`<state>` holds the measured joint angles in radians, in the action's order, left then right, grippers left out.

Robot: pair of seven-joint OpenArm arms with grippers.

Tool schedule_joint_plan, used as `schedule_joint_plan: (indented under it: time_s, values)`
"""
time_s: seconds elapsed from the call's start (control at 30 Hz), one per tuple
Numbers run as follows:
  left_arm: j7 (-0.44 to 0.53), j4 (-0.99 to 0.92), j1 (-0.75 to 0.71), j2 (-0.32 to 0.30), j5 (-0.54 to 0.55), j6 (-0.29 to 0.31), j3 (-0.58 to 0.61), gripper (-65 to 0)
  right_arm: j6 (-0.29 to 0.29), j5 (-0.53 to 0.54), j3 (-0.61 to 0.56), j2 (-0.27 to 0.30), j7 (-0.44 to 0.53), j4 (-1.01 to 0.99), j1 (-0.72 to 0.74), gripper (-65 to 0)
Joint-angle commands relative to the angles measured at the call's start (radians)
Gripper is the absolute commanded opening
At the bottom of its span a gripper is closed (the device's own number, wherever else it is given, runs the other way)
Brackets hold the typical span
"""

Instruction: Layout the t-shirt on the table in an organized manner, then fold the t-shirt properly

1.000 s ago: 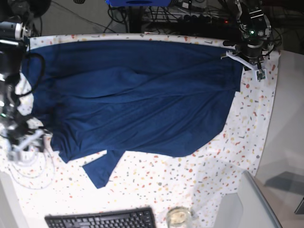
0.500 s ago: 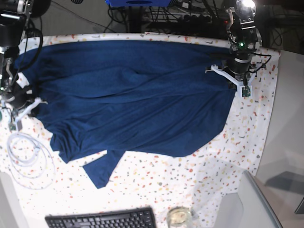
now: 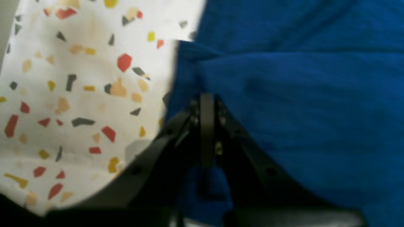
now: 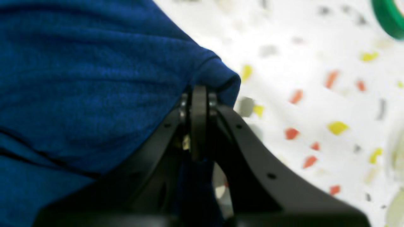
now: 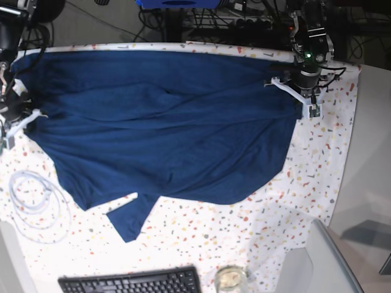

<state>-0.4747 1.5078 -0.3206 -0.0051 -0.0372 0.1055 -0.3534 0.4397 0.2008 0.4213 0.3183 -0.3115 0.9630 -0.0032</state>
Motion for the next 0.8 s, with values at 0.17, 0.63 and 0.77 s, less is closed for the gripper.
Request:
schedule_joint_plan:
  time_s: [0.17,0.63,0.77]
  values:
    - [0.015,0.044,0.001,0.000,0.000,-0.003,-0.002,-65.0,-0.002,0.006,0.003,0.018,0.021,0.052,0.018,-65.0]
    - [-0.203,0.027,0.297,-0.057,0.006,0.001,0.044,-65.0,-0.002,0.007,0.006,-0.006,0.013,0.374,-0.110,-65.0]
    - [-0.201,-0.212,0.501,-0.108,0.007,0.001,0.138,-65.0,0.000,0.007,0.004,-0.008,0.013,0.374,-0.110,-65.0]
